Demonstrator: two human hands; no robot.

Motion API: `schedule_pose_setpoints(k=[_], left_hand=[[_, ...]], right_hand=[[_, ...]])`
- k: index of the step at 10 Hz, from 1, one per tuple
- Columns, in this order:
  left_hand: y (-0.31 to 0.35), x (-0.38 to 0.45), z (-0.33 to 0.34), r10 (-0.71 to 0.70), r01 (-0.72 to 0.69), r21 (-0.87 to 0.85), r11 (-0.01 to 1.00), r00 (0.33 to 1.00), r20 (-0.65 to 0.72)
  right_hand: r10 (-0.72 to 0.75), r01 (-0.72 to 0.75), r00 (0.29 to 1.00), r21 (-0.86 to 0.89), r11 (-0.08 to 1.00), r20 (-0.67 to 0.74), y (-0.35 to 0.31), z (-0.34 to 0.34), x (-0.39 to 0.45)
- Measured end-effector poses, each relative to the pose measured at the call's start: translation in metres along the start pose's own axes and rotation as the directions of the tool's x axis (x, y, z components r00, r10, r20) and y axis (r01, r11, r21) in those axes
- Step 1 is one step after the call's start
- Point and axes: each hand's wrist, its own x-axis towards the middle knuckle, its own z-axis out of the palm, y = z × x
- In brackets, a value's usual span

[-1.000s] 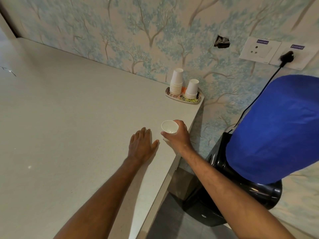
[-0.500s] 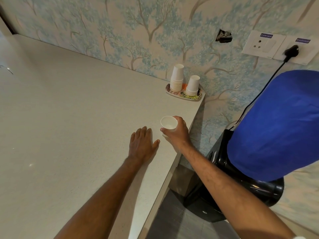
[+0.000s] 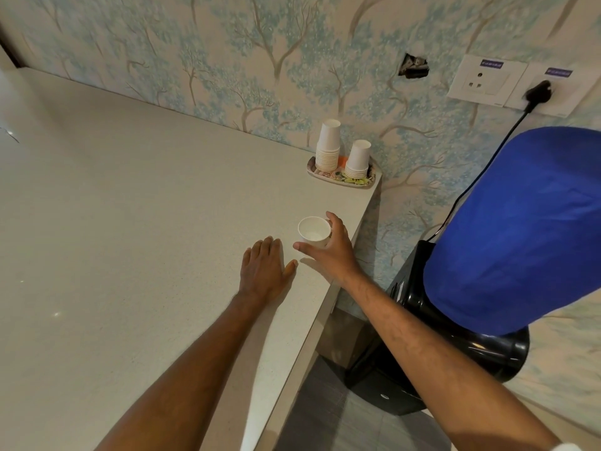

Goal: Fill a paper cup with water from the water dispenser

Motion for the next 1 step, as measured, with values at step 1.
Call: schedule_pose_setpoints(k=[1], left_hand=[[0.0045, 0.0014, -0.0042, -0.015, 0.011, -0.075, 0.997, 0.998, -0.053]], right_hand=[[-0.019, 0.019, 1.0, 0.018, 1.0, 0.021, -0.0011, -0.0081, -0.0067]])
